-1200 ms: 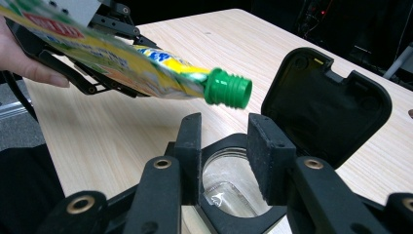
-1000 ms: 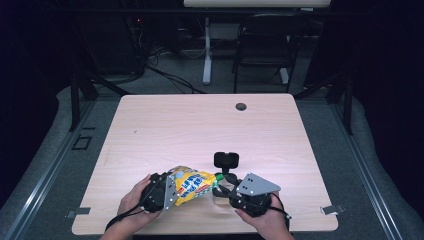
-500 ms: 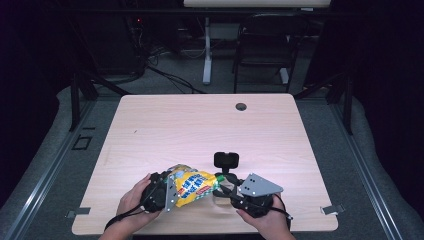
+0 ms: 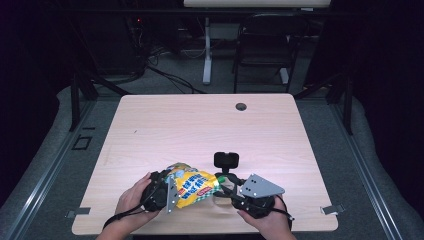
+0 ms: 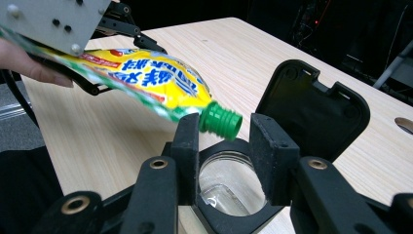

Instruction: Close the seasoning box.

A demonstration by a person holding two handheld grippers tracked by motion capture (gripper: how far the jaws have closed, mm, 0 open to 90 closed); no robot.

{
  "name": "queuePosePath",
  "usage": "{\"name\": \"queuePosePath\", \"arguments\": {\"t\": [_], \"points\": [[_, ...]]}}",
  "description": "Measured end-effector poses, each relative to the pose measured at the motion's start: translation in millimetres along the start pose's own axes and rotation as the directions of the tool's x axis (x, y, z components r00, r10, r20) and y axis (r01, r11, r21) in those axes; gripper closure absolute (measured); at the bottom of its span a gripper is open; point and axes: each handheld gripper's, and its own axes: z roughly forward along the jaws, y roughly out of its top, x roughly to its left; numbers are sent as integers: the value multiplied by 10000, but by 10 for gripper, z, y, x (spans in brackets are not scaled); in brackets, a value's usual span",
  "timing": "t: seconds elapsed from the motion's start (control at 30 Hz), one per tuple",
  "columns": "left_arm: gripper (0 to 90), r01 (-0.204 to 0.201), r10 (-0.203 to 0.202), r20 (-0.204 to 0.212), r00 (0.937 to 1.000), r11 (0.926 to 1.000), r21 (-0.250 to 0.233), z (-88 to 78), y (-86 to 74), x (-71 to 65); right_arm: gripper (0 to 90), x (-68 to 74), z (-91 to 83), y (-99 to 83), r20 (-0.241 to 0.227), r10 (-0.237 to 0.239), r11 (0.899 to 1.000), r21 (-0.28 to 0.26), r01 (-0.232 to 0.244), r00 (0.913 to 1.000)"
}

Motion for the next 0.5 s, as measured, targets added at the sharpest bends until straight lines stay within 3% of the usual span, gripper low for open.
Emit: {"name": "queuePosePath", "arguments": {"t": [0.5], "points": [[475, -181, 181, -252, 9995, 9998, 6, -33, 20, 50, 649, -11, -36, -17, 115, -78, 10000, 3, 78, 9999]]}}
